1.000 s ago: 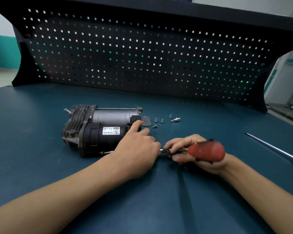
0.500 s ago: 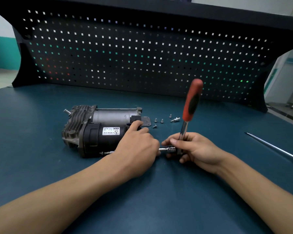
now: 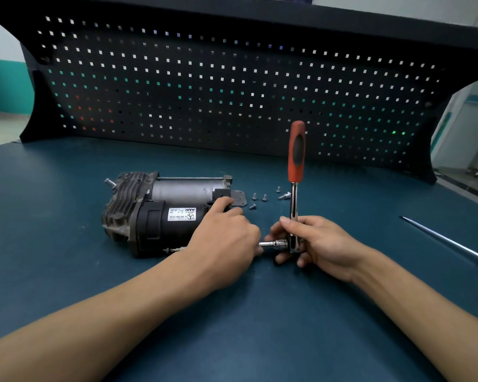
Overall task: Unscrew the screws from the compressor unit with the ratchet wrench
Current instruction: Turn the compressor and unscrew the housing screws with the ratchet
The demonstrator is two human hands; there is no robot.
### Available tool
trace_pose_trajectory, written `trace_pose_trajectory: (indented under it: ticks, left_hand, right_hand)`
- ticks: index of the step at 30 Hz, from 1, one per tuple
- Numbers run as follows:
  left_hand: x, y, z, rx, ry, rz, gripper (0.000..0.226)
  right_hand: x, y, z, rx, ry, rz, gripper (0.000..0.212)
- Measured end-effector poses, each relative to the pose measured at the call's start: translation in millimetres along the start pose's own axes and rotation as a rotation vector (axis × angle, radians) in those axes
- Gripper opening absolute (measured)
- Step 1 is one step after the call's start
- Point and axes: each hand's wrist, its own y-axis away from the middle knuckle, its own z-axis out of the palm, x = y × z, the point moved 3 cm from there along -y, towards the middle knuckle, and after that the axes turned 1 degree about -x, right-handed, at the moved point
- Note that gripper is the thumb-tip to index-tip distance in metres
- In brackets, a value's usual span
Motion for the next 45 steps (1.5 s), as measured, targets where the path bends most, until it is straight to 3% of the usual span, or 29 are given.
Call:
trace_pose_trajectory:
  ticks: [6,14,26,38,45]
  left_hand:
    - [-2,-1,-2,-0.002,0.023,-0.011,0.035]
    - [-3,-2,-3,-0.004,0.047,-0.021,0.035]
    - [-5,1,-1,-0.023,0.044,0.017,0.036]
    - [-2,3,2,0.005,0.013,0.055,0.040]
    - [-1,3,4,0.002,-0.017,0.060,0.042]
  right_hand:
    - [2,-2,-6,0.030,-0.008,0.039,0.037]
    - [1,2,-9,-0.085,-0.030,0.062,0.036]
    - [2,2,-13,-0.118,-0.083,0.030,0.039]
    - [2,9,-7,-0.177,0.040,-0.135,0.022]
    - [-2,12,-3,-0.184,0.142,-0.206,0.025]
